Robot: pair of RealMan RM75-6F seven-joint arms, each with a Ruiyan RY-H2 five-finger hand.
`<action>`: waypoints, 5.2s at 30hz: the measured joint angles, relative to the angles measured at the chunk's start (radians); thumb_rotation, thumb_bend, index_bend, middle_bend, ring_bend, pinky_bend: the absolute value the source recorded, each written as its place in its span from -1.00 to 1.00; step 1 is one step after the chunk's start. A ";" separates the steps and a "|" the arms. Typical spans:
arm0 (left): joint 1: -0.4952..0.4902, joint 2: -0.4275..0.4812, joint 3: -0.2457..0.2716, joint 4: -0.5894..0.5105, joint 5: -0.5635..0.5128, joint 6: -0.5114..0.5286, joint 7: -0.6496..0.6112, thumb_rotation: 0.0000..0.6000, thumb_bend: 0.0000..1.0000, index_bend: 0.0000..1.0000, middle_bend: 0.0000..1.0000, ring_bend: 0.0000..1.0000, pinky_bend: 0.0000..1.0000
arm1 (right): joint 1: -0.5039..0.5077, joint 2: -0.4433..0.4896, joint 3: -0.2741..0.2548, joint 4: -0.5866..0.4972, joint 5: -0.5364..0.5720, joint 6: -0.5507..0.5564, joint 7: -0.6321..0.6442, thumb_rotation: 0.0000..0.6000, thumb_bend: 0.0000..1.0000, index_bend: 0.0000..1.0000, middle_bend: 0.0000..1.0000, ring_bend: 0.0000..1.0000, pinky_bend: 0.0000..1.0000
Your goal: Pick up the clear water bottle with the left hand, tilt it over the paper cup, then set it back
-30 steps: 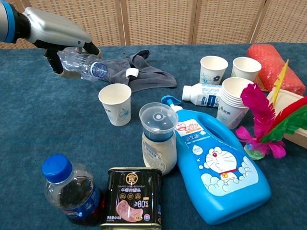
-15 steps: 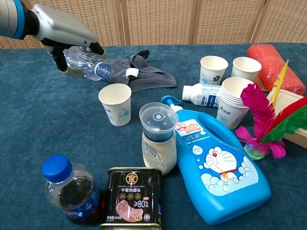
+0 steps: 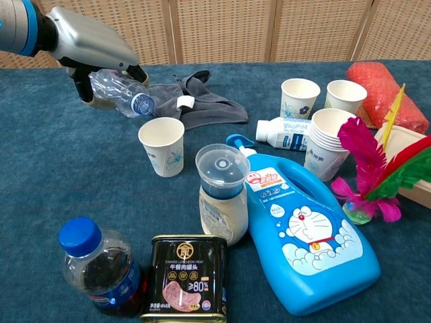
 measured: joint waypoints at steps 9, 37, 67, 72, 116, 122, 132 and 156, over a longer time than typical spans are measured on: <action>-0.031 0.002 0.016 -0.004 -0.044 0.001 0.035 0.99 0.23 -0.34 -0.21 -0.22 -0.02 | 0.000 -0.004 0.002 0.002 0.000 0.001 0.001 1.00 -0.21 -1.00 -0.94 -1.00 -1.00; -0.105 -0.004 0.071 -0.013 -0.086 0.023 0.135 0.99 0.23 -0.31 -0.20 -0.22 -0.02 | -0.005 -0.013 0.002 0.019 0.001 -0.001 0.019 1.00 -0.21 -1.00 -0.94 -1.00 -1.00; -0.115 -0.015 0.102 -0.020 -0.111 0.057 0.133 0.99 0.23 -0.32 -0.20 -0.22 0.01 | -0.003 -0.015 0.004 0.018 0.001 -0.008 0.017 1.00 -0.21 -1.00 -0.94 -1.00 -1.00; -0.090 -0.014 0.097 -0.025 -0.105 0.081 0.100 1.00 0.23 -0.34 -0.20 -0.22 0.01 | -0.003 -0.013 0.004 0.013 0.002 -0.008 0.010 1.00 -0.21 -1.00 -0.94 -1.00 -1.00; 0.437 0.050 -0.073 -0.150 0.075 0.372 -0.929 0.99 0.21 -0.36 -0.19 -0.22 0.01 | 0.058 -0.007 0.017 -0.038 -0.011 -0.062 -0.055 1.00 -0.21 -1.00 -0.94 -1.00 -1.00; 0.538 0.088 -0.062 -0.136 0.192 0.435 -1.161 0.97 0.21 -0.37 -0.20 -0.23 -0.02 | 0.073 -0.013 0.021 -0.045 -0.012 -0.072 -0.071 1.00 -0.21 -1.00 -0.94 -1.00 -1.00; 0.700 0.078 0.002 0.023 0.355 0.606 -1.446 0.98 0.19 -0.40 -0.22 -0.26 -0.07 | 0.087 -0.017 0.022 -0.061 -0.012 -0.078 -0.097 1.00 -0.21 -1.00 -0.94 -1.00 -1.00; 0.755 -0.103 0.009 0.267 0.394 0.640 -1.667 0.94 0.18 -0.40 -0.22 -0.27 -0.13 | 0.092 -0.014 0.015 -0.068 -0.004 -0.072 -0.097 1.00 -0.21 -1.00 -0.94 -1.00 -1.00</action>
